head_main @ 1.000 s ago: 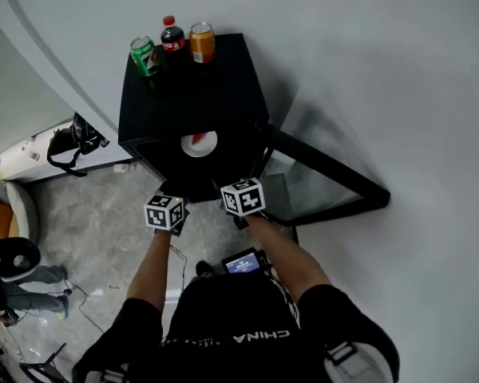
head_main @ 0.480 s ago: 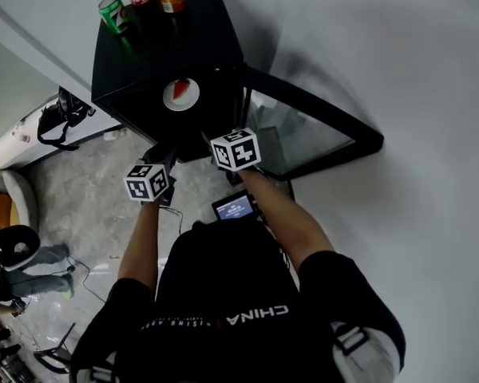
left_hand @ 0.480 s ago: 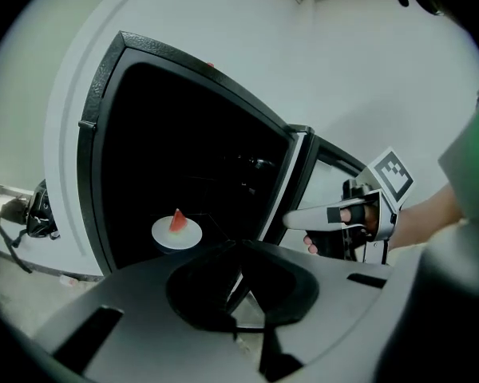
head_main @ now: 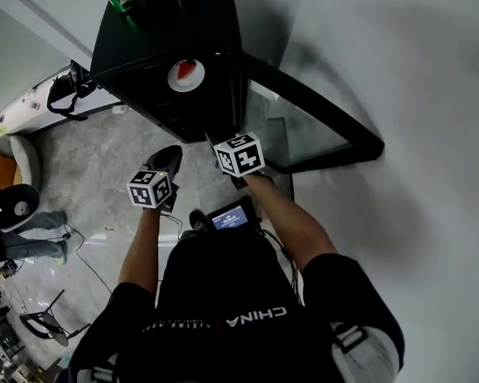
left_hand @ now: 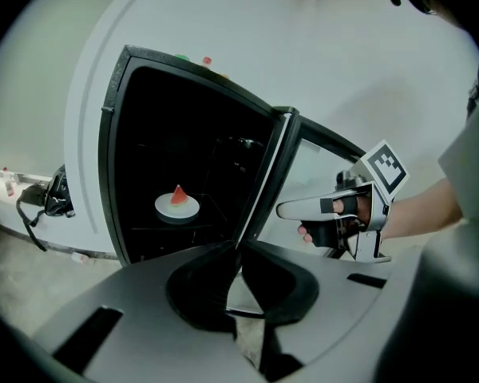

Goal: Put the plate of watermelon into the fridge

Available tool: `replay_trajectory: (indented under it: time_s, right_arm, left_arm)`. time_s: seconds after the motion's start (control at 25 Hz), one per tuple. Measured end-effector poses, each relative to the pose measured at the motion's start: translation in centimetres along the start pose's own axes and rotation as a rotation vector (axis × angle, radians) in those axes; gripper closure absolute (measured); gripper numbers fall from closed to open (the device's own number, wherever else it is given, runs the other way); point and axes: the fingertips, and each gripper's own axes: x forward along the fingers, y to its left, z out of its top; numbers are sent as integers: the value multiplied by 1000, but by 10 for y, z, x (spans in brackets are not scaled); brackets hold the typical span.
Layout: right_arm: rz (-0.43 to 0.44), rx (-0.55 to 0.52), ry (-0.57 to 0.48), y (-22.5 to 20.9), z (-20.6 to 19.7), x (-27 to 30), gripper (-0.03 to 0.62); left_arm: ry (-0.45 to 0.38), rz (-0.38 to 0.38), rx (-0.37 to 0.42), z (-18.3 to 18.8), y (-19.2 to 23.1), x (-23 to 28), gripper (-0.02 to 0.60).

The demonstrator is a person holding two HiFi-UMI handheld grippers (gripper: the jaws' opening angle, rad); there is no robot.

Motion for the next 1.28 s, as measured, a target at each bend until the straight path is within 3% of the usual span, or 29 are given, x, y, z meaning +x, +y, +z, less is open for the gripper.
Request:
replay_trajectory:
  time_s: [0.36,0.72,1.04,1.28]
  right_arm:
    - [-28,-36,31,33,-50,-28,560]
    - [-73,-40,5,132,-89,-39,560]
    - [-153,2,-6,191,-146,-76,562]
    - [-197,12,17,211,-185,-104,566]
  left_arm:
    - [-8,-47,70,-35,-29,-41,551]
    - [-43,-70,68,-90,-14,-141,551]
    - [-13,-136,109,-144,-38,-205,551]
    - [27,-128,140,-178,-59,-225,560]
